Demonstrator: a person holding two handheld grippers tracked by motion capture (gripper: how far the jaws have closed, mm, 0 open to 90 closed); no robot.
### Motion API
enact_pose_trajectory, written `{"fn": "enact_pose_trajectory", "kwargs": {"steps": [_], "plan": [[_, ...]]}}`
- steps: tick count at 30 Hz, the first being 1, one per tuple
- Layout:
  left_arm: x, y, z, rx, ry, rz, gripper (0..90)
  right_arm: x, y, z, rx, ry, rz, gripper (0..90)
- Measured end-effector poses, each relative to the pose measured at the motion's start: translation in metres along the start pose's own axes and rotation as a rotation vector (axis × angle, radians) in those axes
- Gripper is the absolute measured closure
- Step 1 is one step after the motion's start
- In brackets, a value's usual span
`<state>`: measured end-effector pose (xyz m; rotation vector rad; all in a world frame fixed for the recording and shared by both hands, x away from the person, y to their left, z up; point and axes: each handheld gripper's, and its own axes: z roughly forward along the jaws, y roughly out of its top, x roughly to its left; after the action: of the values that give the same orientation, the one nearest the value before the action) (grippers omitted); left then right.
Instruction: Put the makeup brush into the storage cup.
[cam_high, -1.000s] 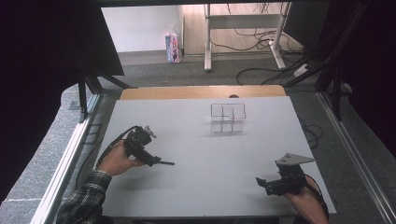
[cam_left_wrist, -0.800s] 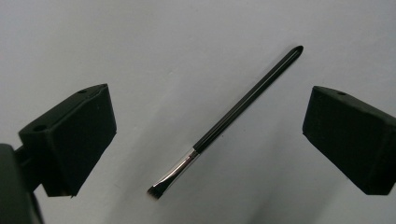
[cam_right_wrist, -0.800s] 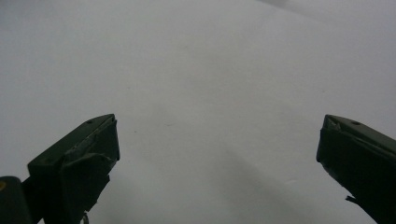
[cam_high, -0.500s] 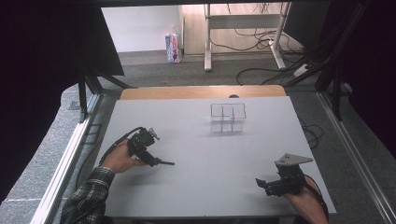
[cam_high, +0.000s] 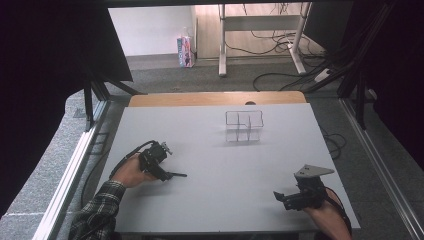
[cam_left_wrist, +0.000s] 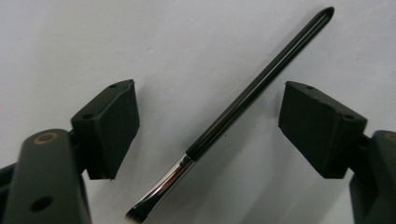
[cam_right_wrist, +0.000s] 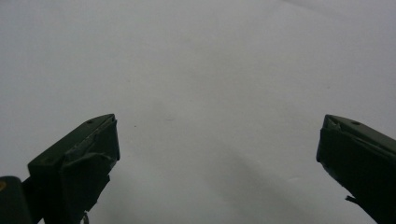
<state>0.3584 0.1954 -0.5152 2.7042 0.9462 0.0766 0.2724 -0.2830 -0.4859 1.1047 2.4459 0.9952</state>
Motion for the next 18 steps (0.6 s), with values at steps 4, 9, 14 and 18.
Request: {"fn": "enact_pose_trajectory", "kwargs": {"steps": [4, 9, 14, 18], "plan": [[0.0018, -0.0026, -0.0002, -0.015, -0.012, 0.004, 30.5, -0.0001, -0.0001, 0.0002, 0.003, -0.002, -0.005, 0.0], [0.0011, -0.0046, -0.0026, -0.02, -0.013, 0.002, 51.2, 0.0004, -0.0001, 0.0003, 0.007, 0.0, -0.002, 0.0], [-0.0019, -0.0051, -0.0057, 0.003, -0.021, 0.042, 73.1, 0.0004, -0.0003, 0.0005, 0.008, 0.0, -0.005, 0.0], [-0.0042, -0.007, -0.0059, 0.001, -0.024, 0.056, 83.7, 0.0007, -0.0004, 0.0007, 0.013, 0.001, -0.007, 0.0]]}}
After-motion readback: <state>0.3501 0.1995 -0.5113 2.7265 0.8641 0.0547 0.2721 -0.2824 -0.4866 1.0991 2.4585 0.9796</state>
